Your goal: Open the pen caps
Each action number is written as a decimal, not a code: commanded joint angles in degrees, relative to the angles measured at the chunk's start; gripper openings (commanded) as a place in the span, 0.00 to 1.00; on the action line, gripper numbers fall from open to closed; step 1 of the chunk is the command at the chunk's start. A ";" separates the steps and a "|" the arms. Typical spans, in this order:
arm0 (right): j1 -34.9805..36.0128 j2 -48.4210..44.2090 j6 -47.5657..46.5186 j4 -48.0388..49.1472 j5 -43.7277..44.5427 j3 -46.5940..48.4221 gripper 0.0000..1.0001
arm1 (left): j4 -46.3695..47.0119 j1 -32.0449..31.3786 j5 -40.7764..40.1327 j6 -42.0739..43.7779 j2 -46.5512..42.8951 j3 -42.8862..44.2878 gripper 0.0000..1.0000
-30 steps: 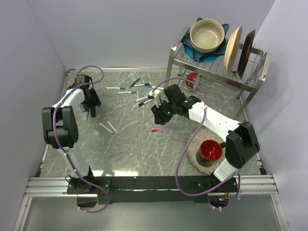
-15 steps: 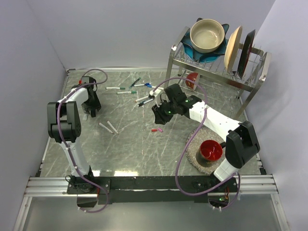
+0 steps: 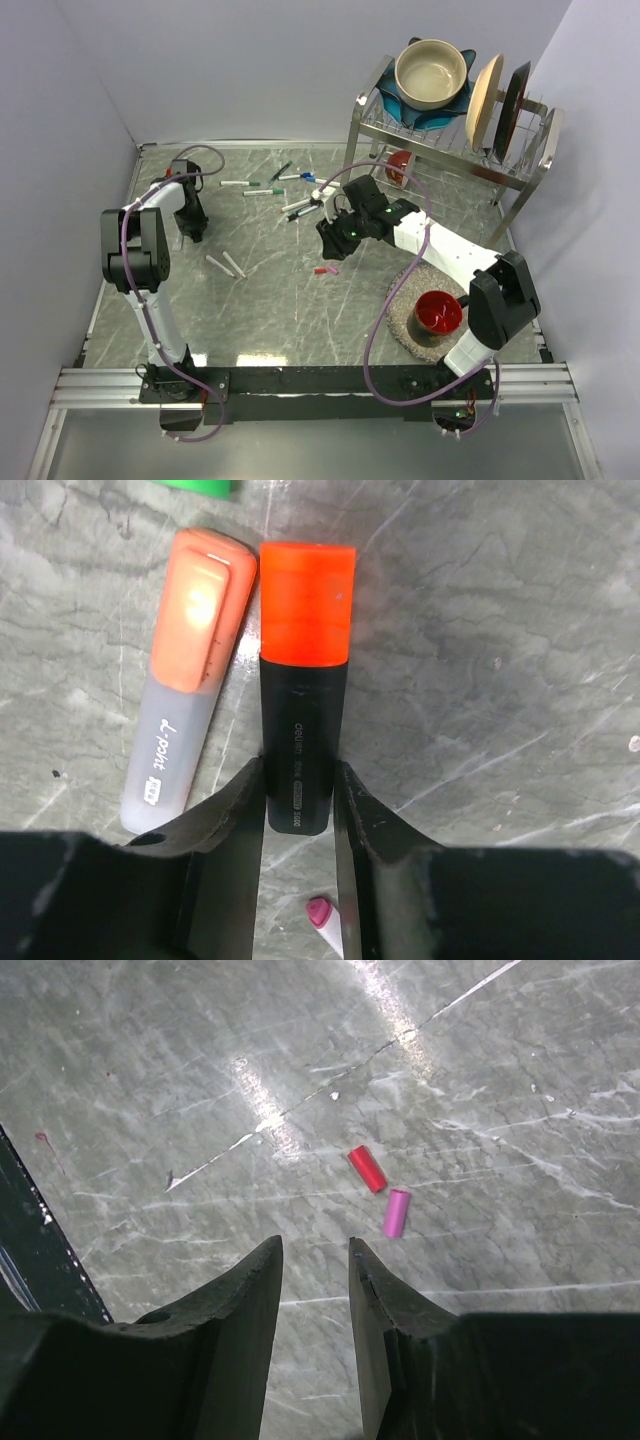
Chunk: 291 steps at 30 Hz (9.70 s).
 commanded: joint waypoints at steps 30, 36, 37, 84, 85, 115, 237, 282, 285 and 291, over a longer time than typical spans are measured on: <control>-2.79 -3.16 -0.04 5.21 -14.34 -2.71 0.48 | 36.95 -22.16 57.00 -11.94 -33.64 -38.59 0.01; -3.06 -3.15 -3.63 4.95 -18.03 -3.32 0.63 | 32.63 -27.34 60.26 -6.75 -30.13 -35.25 0.01; -3.15 -3.15 -5.90 4.25 -19.52 -3.50 0.64 | 31.41 -27.96 61.14 -6.22 -29.60 -34.81 0.01; 11.18 -10.88 -66.14 -9.20 -0.55 -10.79 0.17 | 6.88 -35.35 75.83 12.95 -22.03 -22.06 0.01; 11.27 -11.14 -65.17 -9.11 -0.89 -10.79 0.08 | 7.92 -35.35 75.39 11.99 -22.21 -22.23 0.06; -3.85 -5.79 42.66 48.07 -43.34 -19.05 0.00 | 73.14 -28.93 32.58 -33.19 -53.77 -50.79 0.91; -2.00 0.63 -9.53 -0.32 -3.71 -0.16 0.67 | 20.50 2.44 17.02 -22.83 -46.64 -40.09 0.94; -3.67 -4.47 -11.46 -1.03 -9.42 -1.21 0.68 | 4.59 5.69 2.00 7.85 -3.58 -4.48 0.56; -3.85 -5.34 -11.46 -0.85 -9.86 -1.39 0.68 | 4.33 5.69 2.96 7.50 -3.75 -5.09 0.53; -4.38 -6.22 -11.64 -0.76 -10.30 -1.48 0.67 | 4.33 5.69 6.21 6.62 -4.37 -6.67 0.42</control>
